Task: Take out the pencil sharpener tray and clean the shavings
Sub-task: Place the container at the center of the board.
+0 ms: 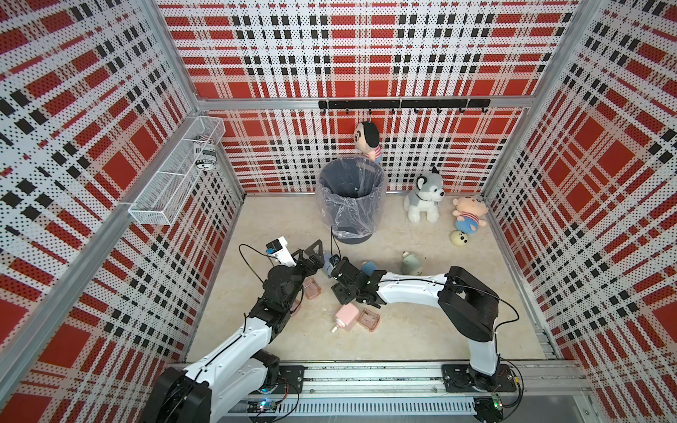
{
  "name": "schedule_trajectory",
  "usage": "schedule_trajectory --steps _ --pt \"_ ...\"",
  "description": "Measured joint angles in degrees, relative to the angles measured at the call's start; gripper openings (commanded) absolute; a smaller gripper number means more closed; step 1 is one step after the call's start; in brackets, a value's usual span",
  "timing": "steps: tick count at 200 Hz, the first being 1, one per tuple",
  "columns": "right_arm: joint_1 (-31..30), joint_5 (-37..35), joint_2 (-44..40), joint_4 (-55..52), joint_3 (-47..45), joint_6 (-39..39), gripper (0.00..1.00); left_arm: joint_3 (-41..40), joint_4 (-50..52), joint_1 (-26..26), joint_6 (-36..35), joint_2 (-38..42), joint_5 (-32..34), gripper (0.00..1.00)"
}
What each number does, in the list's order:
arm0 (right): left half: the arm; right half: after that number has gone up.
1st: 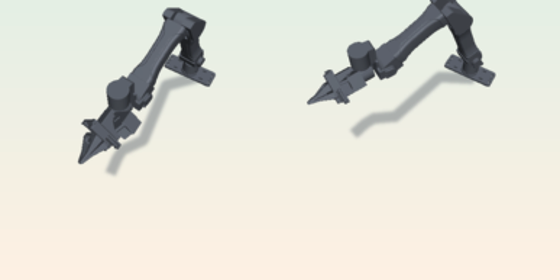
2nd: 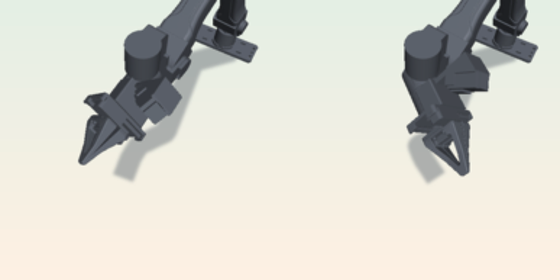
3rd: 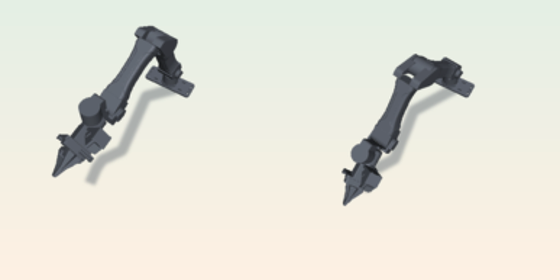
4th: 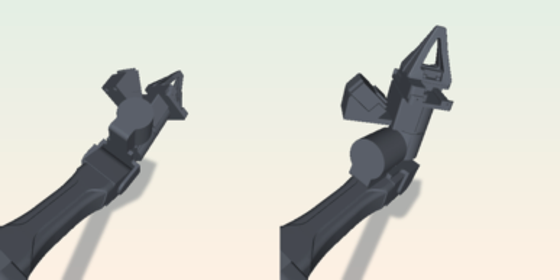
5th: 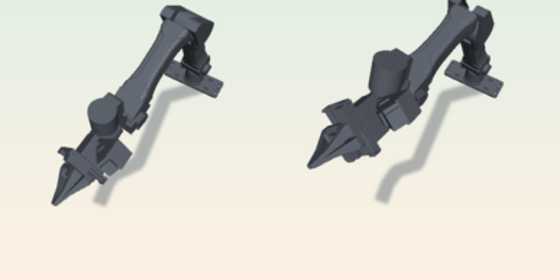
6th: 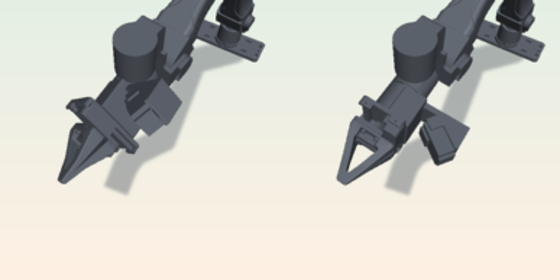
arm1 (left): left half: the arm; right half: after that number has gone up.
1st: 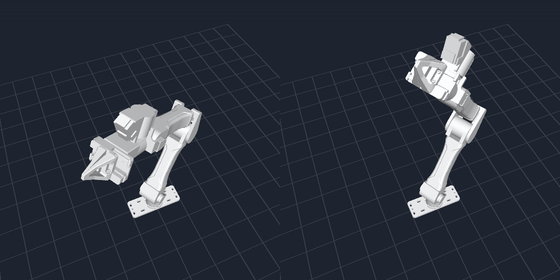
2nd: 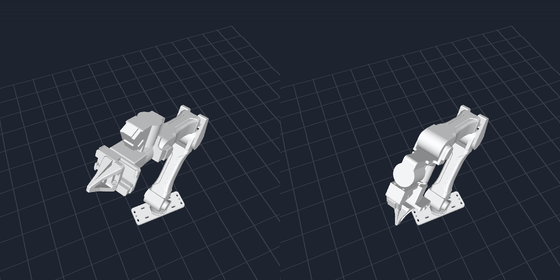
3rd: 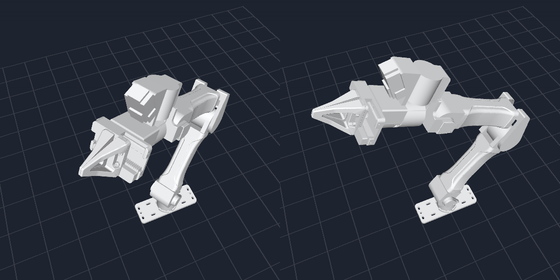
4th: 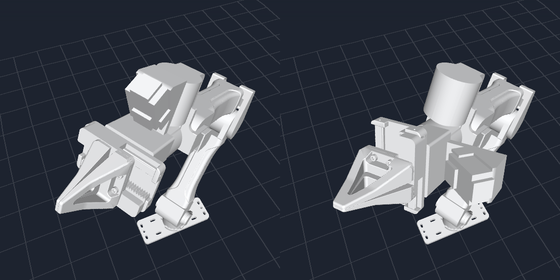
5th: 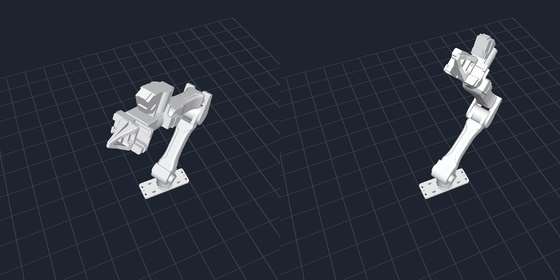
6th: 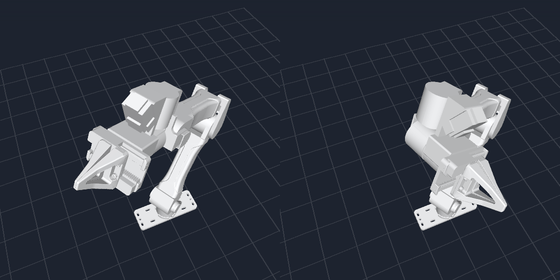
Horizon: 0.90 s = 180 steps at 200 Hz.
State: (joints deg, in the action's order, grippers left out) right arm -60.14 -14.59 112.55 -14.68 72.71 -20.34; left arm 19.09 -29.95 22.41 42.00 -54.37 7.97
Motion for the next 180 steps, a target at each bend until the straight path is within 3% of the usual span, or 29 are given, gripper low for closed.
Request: schedule_trajectory --steps 36,69,79,111,113,118,180 --pt "0.0 0.7 -0.1 -0.1 0.0 0.1 0.70 0.0 0.0 0.0 0.0 0.0 0.0 0.98" --pt "0.0 1.5 -3.1 0.3 -1.2 0.2 0.80 0.0 0.0 1.4 -0.3 0.0 0.9 0.98" --pt "0.0 1.6 -5.4 0.8 -2.3 0.1 0.84 0.0 0.1 2.5 -0.5 0.1 1.7 0.98" --pt "0.0 1.8 -15.9 2.8 -8.2 -0.1 0.84 1.1 2.6 6.4 -1.1 0.5 4.5 0.98" --pt "0.0 1.7 -16.6 2.8 -8.7 -0.1 0.95 1.2 2.8 6.7 -1.1 0.5 4.6 0.98" --pt "0.0 1.7 -18.4 3.1 -9.8 -0.1 1.00 1.7 3.4 7.2 -1.0 0.4 4.9 0.98" --pt "3.2 -5.0 -38.3 7.3 -24.7 -3.0 1.00 9.2 8.3 13.7 2.2 -3.6 7.7 0.98"
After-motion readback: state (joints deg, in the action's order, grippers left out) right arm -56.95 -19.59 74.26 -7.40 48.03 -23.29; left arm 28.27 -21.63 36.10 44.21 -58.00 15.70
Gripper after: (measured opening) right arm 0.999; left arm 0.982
